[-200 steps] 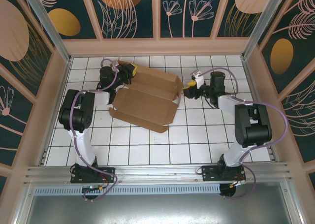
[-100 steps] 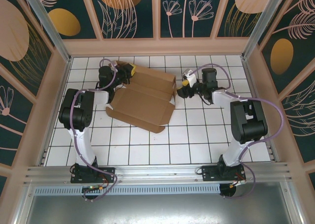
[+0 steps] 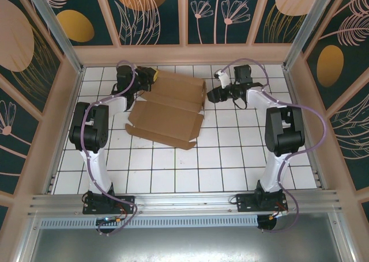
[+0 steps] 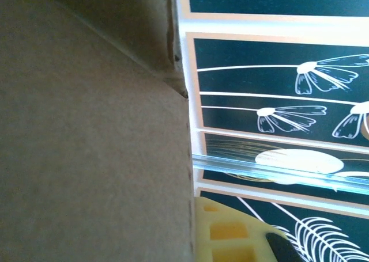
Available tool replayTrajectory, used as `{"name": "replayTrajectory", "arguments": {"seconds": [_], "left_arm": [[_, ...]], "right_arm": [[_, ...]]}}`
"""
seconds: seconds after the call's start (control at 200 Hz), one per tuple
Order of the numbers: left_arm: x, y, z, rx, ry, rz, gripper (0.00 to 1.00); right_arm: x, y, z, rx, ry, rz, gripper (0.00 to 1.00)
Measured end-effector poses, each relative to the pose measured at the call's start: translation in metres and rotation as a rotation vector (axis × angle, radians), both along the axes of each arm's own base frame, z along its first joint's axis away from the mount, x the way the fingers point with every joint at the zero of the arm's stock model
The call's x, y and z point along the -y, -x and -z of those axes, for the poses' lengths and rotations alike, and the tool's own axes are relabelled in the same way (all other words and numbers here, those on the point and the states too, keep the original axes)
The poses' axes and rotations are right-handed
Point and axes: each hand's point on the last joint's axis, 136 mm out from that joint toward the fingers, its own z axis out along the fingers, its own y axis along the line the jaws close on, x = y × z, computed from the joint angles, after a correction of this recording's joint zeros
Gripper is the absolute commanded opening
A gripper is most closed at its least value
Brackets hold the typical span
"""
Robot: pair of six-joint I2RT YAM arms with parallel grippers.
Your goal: Fold the paper box
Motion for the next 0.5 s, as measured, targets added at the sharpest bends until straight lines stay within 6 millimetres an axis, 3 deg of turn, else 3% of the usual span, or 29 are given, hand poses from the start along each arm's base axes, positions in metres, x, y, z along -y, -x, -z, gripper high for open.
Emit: {"name": "replayTrajectory", "arguments": {"seconds": [0.235,0.395,0.5], "left_arm": [[0.002,-0.001,0.002,-0.023,-0.039,0.018,0.00],[0.004,0.000,0.002,-0.029,-0.042,0.031,0.00],[0.004,0.001,0.003,-0.033,-0.042,0.031,0.00]], "right_arm": [[0.008,-0.028,-0.010,-0.073,-0.023,0.064,0.56],[-0.002,-0.024,-0.011,-0.104,-0.037,0.051,0.54],[0.000,-0.023,-0.001,-0.109,-0.031,0.083,0.52]]}}
